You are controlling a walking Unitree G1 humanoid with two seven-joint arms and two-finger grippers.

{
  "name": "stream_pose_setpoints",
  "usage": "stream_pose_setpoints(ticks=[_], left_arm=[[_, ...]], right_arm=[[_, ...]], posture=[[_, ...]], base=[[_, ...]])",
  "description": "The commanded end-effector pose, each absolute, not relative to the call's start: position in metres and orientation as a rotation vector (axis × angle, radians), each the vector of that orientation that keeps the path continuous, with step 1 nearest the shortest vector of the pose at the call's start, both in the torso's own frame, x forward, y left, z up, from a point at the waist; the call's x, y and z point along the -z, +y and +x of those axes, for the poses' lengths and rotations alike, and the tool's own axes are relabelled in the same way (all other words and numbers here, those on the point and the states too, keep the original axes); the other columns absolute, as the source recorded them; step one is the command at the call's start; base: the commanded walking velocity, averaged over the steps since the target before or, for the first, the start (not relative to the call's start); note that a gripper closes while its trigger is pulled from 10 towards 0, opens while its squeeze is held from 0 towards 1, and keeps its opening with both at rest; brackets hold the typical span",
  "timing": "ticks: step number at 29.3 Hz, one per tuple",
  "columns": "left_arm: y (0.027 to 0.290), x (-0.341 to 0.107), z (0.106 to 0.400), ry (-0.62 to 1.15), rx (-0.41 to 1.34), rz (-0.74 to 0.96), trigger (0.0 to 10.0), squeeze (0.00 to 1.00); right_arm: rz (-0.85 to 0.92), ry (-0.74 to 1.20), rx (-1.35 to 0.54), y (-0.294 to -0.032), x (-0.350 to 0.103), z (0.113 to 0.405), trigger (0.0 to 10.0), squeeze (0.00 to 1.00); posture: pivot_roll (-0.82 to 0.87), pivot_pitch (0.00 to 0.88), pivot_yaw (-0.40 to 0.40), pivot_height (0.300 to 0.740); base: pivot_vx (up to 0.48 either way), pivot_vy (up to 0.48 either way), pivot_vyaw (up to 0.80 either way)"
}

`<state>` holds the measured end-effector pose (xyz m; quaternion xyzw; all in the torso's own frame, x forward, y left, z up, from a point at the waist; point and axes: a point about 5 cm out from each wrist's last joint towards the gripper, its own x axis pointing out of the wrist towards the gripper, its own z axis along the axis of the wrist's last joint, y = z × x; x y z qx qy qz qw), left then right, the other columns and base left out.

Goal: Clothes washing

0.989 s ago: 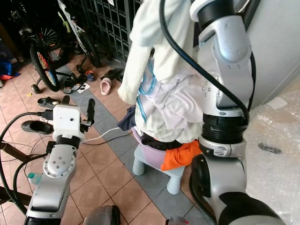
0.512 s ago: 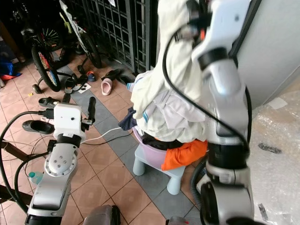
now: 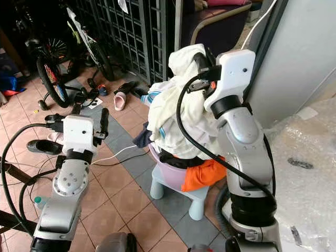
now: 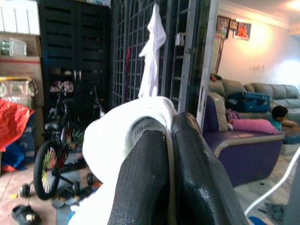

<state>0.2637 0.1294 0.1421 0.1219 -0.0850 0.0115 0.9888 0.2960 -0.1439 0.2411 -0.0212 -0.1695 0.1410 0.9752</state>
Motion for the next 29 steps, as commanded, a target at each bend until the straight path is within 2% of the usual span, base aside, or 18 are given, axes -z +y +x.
stream_pose_setpoints(ticks=[1, 9, 17, 29], left_arm=[[0.132, -0.140, 0.262, -0.165, -0.034, 0.253, 10.0, 0.00], [0.133, -0.139, 0.261, -0.157, -0.036, 0.254, 10.0, 0.00], [0.131, -0.138, 0.258, -0.151, -0.027, 0.254, 10.0, 0.00], [0.134, -0.140, 0.259, -0.156, -0.029, 0.271, 10.0, 0.00]], right_arm=[[-0.057, -0.339, -0.298, -0.142, -0.238, 0.293, 0.0, 0.00], [-0.095, -0.247, -0.269, -0.152, -0.206, 0.283, 0.0, 0.00], [-0.100, -0.246, -0.266, -0.152, -0.205, 0.279, 0.0, 0.00], [-0.117, -0.252, -0.253, -0.152, -0.209, 0.283, 0.0, 0.00]], posture=[[-0.04, 0.000, 0.059, 0.740], [-0.04, 0.005, 0.061, 0.740], [-0.04, 0.016, 0.063, 0.740], [-0.03, 0.039, 0.067, 0.740]], base=[[0.000, 0.000, 0.00], [-0.150, 0.000, 0.00], [-0.282, 0.000, 0.00], [0.000, 0.000, 0.00]])
